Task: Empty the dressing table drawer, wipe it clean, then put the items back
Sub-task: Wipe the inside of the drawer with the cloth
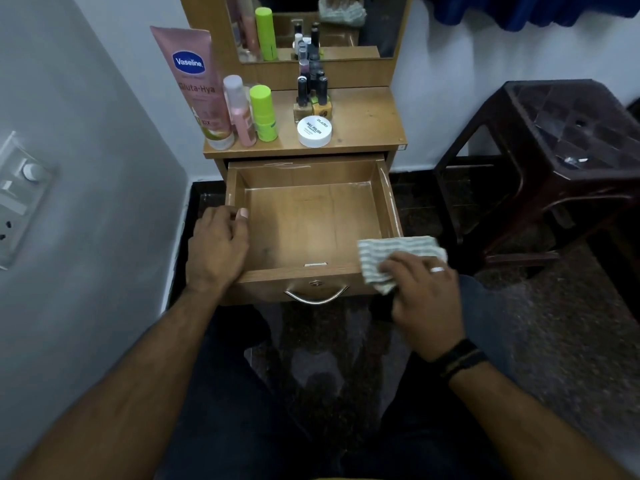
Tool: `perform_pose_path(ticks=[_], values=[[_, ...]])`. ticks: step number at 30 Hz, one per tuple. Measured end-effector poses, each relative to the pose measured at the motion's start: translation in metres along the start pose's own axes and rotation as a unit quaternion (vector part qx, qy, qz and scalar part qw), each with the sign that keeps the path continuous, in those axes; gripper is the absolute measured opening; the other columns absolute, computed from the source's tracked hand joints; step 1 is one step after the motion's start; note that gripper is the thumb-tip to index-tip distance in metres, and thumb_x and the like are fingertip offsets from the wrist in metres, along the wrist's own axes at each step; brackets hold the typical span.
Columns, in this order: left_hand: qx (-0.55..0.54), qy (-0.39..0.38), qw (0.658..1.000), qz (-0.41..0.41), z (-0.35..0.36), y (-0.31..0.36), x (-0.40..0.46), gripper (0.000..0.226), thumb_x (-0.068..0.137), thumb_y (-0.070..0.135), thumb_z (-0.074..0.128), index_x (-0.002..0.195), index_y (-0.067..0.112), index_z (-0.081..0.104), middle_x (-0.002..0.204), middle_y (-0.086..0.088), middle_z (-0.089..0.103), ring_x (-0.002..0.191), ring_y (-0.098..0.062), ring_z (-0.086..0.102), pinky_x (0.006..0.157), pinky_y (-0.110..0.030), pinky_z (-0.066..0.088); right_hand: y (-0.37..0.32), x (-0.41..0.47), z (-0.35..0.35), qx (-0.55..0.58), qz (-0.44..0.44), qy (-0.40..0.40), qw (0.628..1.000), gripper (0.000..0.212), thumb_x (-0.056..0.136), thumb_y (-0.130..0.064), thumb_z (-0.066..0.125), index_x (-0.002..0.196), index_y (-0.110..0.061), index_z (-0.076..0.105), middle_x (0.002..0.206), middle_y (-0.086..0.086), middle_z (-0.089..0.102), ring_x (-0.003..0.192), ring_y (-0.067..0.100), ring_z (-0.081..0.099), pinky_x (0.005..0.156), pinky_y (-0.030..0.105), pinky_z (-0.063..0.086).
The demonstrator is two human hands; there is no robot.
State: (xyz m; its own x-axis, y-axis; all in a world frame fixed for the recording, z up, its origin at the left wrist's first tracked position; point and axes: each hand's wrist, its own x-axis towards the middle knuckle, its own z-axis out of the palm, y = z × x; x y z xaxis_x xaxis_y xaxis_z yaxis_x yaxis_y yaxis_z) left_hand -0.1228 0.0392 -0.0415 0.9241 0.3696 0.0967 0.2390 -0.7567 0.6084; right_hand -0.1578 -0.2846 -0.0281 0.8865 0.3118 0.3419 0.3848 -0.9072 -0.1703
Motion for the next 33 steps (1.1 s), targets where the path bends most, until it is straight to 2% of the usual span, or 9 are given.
perform_pose_path(ticks=[5, 9, 12, 17, 22, 25, 29, 31, 33], values=[[0.019, 0.0, 1.0, 0.008, 0.0, -0.001, 0.002, 0.057, 0.1, 0.059, 0.027, 0.114, 0.015, 0.06, 0.116, -0.006, 0.059, 0.108, -0.026, 0.055, 0.09, -0.053, 0.049, 0.026, -0.005, -0.005, -0.021, 0.051, 0.039, 0.998, 0.042, 0.073, -0.015, 0.043, 0.104, -0.018, 0.071, 0.116, 0.002, 0.069, 0.094, 0.034, 0.057, 0.076, 0.042, 0.039], [0.017, 0.001, 1.0, 0.01, 0.0, -0.001, 0.001, 0.056, 0.1, 0.059, 0.028, 0.115, 0.016, 0.06, 0.117, -0.005, 0.058, 0.108, -0.025, 0.055, 0.091, -0.052, 0.05, -0.006, 0.006, 0.001, -0.014, 0.022, 0.025, 0.999, 0.038, 0.071, -0.018, 0.048, 0.101, -0.023, 0.07, 0.109, -0.001, 0.068, 0.087, 0.032, 0.059, 0.083, 0.047, 0.042], [0.017, -0.005, 1.0, 0.004, 0.0, 0.0, 0.0, 0.056, 0.1, 0.06, 0.028, 0.118, 0.017, 0.059, 0.12, -0.004, 0.057, 0.109, -0.023, 0.055, 0.092, -0.052, 0.05, -0.032, 0.007, 0.007, 0.003, -0.023, -0.003, 1.0, 0.039, 0.07, -0.016, 0.053, 0.104, -0.026, 0.069, 0.11, -0.005, 0.067, 0.09, 0.029, 0.059, 0.088, 0.052, 0.043], [0.015, -0.009, 1.0, -0.001, 0.0, -0.001, 0.001, 0.058, 0.098, 0.062, 0.027, 0.116, 0.017, 0.06, 0.118, -0.005, 0.057, 0.109, -0.025, 0.054, 0.093, -0.054, 0.048, -0.019, 0.005, 0.004, 0.01, -0.033, -0.002, 0.999, 0.042, 0.07, -0.013, 0.052, 0.106, -0.026, 0.07, 0.111, -0.008, 0.067, 0.091, 0.026, 0.059, 0.085, 0.046, 0.043], [0.023, -0.008, 1.0, -0.002, 0.0, 0.001, 0.0, 0.06, 0.099, 0.062, 0.027, 0.116, 0.015, 0.06, 0.12, -0.005, 0.057, 0.11, -0.026, 0.054, 0.094, -0.054, 0.048, 0.031, 0.0, -0.011, 0.016, 0.033, 0.003, 0.999, 0.045, 0.067, -0.012, 0.045, 0.103, -0.022, 0.07, 0.109, -0.002, 0.068, 0.09, 0.032, 0.058, 0.072, 0.038, 0.036], [0.025, -0.007, 1.0, -0.001, -0.002, 0.003, 0.0, 0.059, 0.1, 0.06, 0.028, 0.118, 0.014, 0.06, 0.123, -0.006, 0.057, 0.111, -0.026, 0.054, 0.094, -0.053, 0.049, 0.052, 0.012, -0.019, 0.096, 0.108, -0.002, 0.99, 0.045, 0.072, -0.002, 0.049, 0.109, -0.018, 0.069, 0.111, 0.004, 0.067, 0.094, 0.035, 0.059, 0.081, 0.046, 0.047], [0.04, -0.008, 0.999, -0.002, -0.004, 0.005, -0.001, 0.054, 0.103, 0.056, 0.031, 0.122, 0.014, 0.06, 0.127, -0.007, 0.057, 0.113, -0.026, 0.054, 0.094, -0.051, 0.049, 0.059, 0.053, -0.037, 0.142, 0.141, 0.011, 0.98, 0.037, 0.081, -0.007, 0.052, 0.112, -0.011, 0.071, 0.112, 0.008, 0.068, 0.101, 0.032, 0.06, 0.09, 0.042, 0.048], [0.045, -0.008, 0.999, -0.001, -0.004, 0.006, -0.002, 0.053, 0.103, 0.055, 0.031, 0.121, 0.014, 0.06, 0.125, -0.007, 0.057, 0.112, -0.025, 0.055, 0.093, -0.051, 0.049, 0.056, 0.072, -0.042, 0.137, 0.121, -0.016, 0.983, 0.036, 0.085, -0.001, 0.057, 0.117, -0.011, 0.069, 0.115, 0.007, 0.066, 0.105, 0.029, 0.06, 0.093, 0.041, 0.047], [0.045, -0.008, 0.999, 0.003, -0.004, 0.005, -0.002, 0.052, 0.104, 0.054, 0.031, 0.121, 0.014, 0.06, 0.123, -0.008, 0.058, 0.111, -0.026, 0.055, 0.092, -0.051, 0.049, 0.052, 0.085, -0.041, 0.12, 0.096, -0.133, 0.979, 0.035, 0.09, -0.004, 0.06, 0.122, -0.015, 0.067, 0.118, 0.003, 0.063, 0.108, 0.024, 0.059, 0.096, 0.037, 0.046]])
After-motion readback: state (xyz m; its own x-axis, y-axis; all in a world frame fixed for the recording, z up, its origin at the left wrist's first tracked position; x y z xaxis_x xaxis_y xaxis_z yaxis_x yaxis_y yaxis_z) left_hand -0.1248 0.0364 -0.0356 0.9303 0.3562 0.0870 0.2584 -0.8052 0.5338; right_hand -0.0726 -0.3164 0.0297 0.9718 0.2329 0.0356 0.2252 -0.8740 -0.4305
